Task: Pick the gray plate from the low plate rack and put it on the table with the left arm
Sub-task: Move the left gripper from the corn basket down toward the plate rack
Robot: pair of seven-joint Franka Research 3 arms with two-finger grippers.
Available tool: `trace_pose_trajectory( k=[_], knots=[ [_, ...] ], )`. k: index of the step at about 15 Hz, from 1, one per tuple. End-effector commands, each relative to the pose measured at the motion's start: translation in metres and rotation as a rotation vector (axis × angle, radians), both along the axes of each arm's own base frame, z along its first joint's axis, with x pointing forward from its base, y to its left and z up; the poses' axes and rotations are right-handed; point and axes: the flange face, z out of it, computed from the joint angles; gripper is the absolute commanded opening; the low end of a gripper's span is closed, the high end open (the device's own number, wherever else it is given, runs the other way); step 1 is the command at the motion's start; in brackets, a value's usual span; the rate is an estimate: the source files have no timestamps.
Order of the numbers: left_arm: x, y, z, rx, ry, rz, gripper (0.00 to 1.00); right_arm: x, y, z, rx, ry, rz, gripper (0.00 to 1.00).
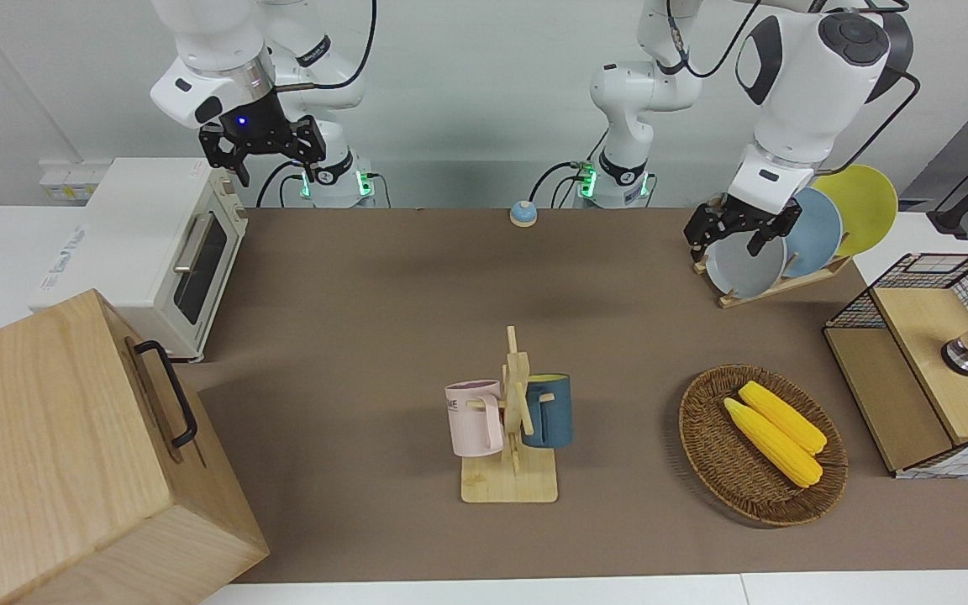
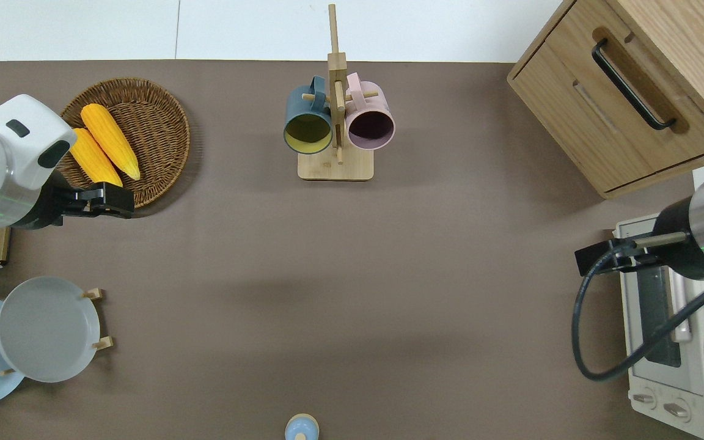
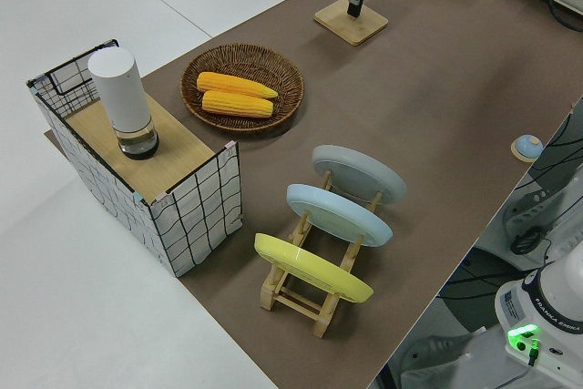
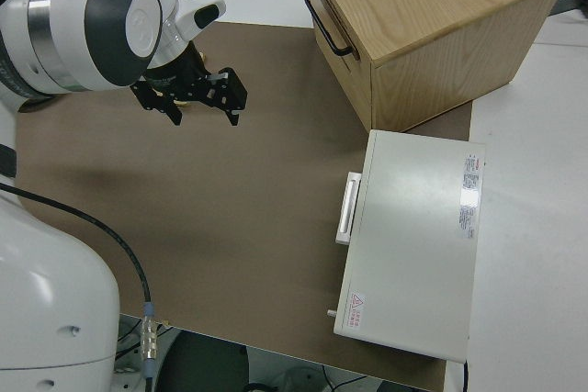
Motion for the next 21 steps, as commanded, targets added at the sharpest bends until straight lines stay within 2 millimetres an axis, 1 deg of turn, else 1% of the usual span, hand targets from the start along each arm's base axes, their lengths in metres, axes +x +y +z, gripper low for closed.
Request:
trace_pose_trajectory(
  k=[1,2,7,9,13,14,16,18,21],
  knots=[
    [-0.007,0.001,0.001,-0.011,0.025,0.050,1.00,-0.003,-0.003,0.004,0.002,0.005,-0.003,0.990],
    [-0.007,0.003,0.001,-0.013,0.025,0.050,1.00,-0.003,-0.003,0.004,0.002,0.005,-0.003,0.987],
    [-0.007,-0.007,-0.005,0.001,0.030,0.057,1.00,-0.003,-0.004,0.004,0.002,0.005,-0.005,0.990],
    [-0.005,-0.007,-0.006,0.000,0.021,0.058,1.00,-0.003,-0.004,0.004,0.003,0.005,-0.005,0.987],
    [-0.008,-0.004,-0.024,0.007,0.060,0.061,0.99,-0.003,-0.003,0.004,0.002,0.005,-0.003,0.990],
    [-0.009,0.001,-0.027,0.023,0.066,0.050,0.99,-0.003,-0.003,0.004,0.003,0.005,-0.003,0.990],
    [-0.010,0.011,-0.030,0.113,0.081,0.029,0.99,-0.003,-0.004,0.004,0.003,0.005,-0.005,0.990],
    [-0.015,0.016,-0.048,0.171,0.121,0.004,0.99,-0.003,-0.003,0.004,0.003,0.005,-0.003,0.987],
    [-0.023,0.026,-0.065,0.240,0.164,-0.029,0.99,-0.003,-0.004,0.004,0.003,0.005,-0.005,0.987]
  ],
)
